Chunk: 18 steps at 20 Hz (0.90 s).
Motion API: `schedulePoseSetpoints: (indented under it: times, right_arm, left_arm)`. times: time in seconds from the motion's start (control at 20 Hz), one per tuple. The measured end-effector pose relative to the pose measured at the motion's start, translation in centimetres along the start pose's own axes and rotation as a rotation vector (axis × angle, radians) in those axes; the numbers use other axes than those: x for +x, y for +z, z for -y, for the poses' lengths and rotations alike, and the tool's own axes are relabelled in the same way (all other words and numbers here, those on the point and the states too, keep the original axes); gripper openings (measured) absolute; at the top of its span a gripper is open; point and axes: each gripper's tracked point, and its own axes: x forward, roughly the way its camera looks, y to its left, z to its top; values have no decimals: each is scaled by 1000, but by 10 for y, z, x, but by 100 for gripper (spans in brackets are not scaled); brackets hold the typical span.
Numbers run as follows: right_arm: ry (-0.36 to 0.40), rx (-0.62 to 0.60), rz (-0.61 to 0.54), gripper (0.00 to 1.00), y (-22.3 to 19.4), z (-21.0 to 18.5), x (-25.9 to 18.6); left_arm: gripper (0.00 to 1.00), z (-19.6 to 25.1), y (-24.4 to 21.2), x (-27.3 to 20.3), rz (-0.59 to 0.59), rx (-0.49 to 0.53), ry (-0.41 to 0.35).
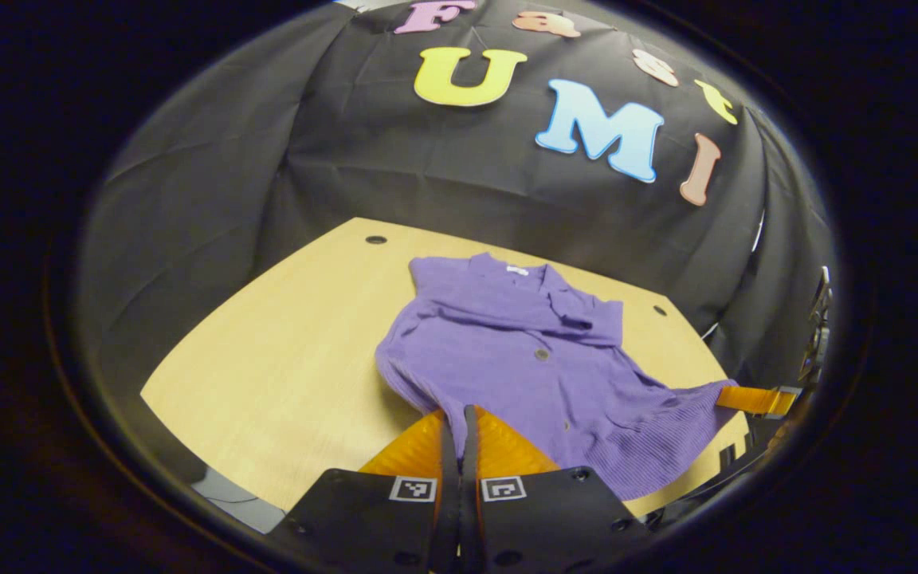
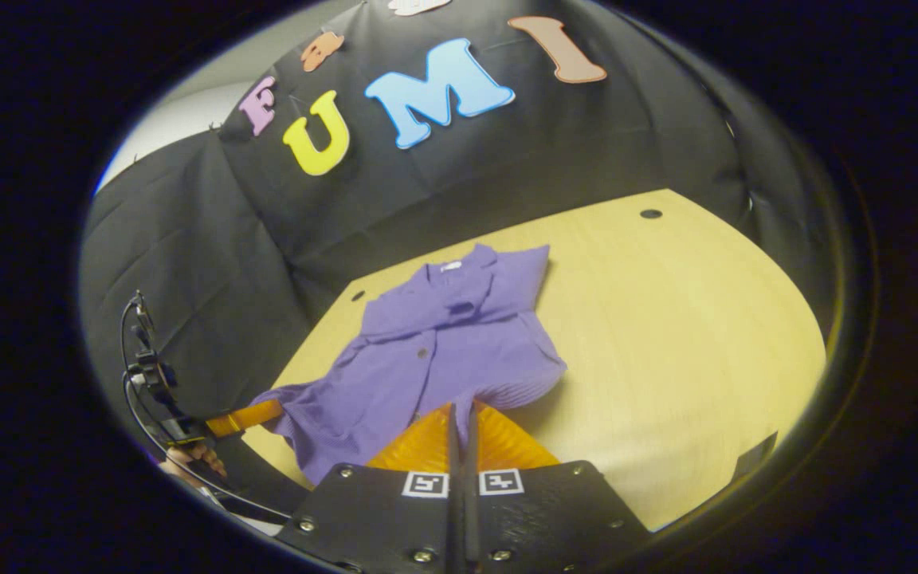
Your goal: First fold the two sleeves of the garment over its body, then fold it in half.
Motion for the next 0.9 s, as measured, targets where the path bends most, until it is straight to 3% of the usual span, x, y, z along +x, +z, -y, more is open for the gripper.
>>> schedulePoseSetpoints:
  times: [0.45,0.9]
  right_arm:
    - [-17,-41,143,0,117,-30,51]
    - [-87,22,158,0,195,-10,136]
  left_arm:
    - [6,34,137,65,124,62,-142]
    - [6,26,239,169,164,-1,-214]
